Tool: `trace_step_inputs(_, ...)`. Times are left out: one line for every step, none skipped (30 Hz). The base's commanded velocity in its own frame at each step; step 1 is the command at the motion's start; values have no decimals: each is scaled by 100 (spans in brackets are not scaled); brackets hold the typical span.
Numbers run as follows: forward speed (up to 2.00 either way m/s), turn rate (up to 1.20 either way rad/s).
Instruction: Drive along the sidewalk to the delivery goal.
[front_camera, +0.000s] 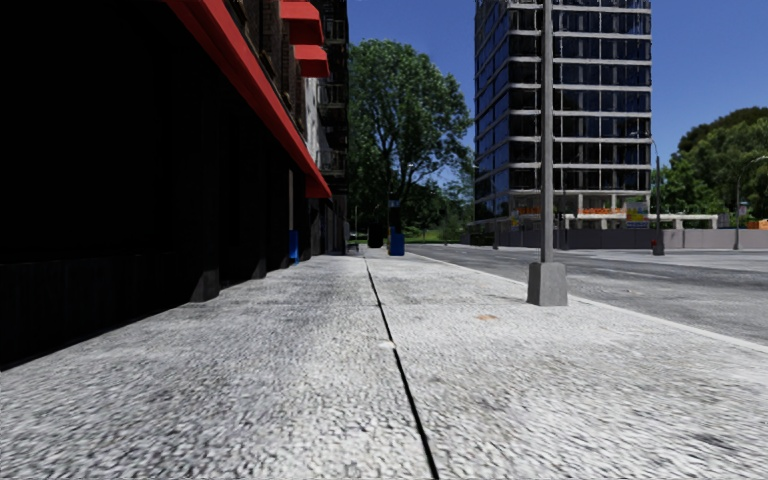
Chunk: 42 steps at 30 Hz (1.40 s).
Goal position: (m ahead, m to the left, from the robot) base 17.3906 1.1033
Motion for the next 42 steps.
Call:
trace_step_inputs(200, 12)
trace_step_inputs(200, 0)
trace_step_inputs(200, 0)
trace_step_inputs(200, 0)
trace_step_inputs(200, 0)
trace_step_inputs(200, 0)
trace_step_inputs(200, 0)
trace_step_inputs(200, 0)
trace_step_inputs(200, 0)
trace_step_inputs(200, 0)
trace_step_inputs(200, 0)
trace_step_inputs(200, 0)
trace_step_inputs(200, 0)
trace_step_inputs(200, 0)
trace_step_inputs(200, 0)
trace_step_inputs(200, 0)
trace_step_inputs(200, 0)
trace_step_inputs(200, 0)
trace_step_inputs(200, 0)
trace_step_inputs(200, 0)
trace_step_inputs(200, 0)
trace_step_inputs(200, 0)
trace_step_inputs(200, 0)
trace_step_inputs(200, 0)
trace_step_inputs(200, 0)
trace_step_inputs(200, 0)
trace_step_inputs(200, 0)
trace_step_inputs(200, 0)
trace_step_inputs(200, 0)
trace_step_inputs(200, 0)
trace_step_inputs(200, 0)
trace_step_inputs(200, 0)
trace_step_inputs(200, 0)
trace_step_inputs(200, 0)
trace_step_inputs(200, 0)
trace_step_inputs(200, 0)
trace_step_inputs(200, 0)
trace_step_inputs(200, 0)
trace_step_inputs(200, 0)
trace_step_inputs(200, 0)
trace_step_inputs(200, 0)
trace_step_inputs(200, 0)
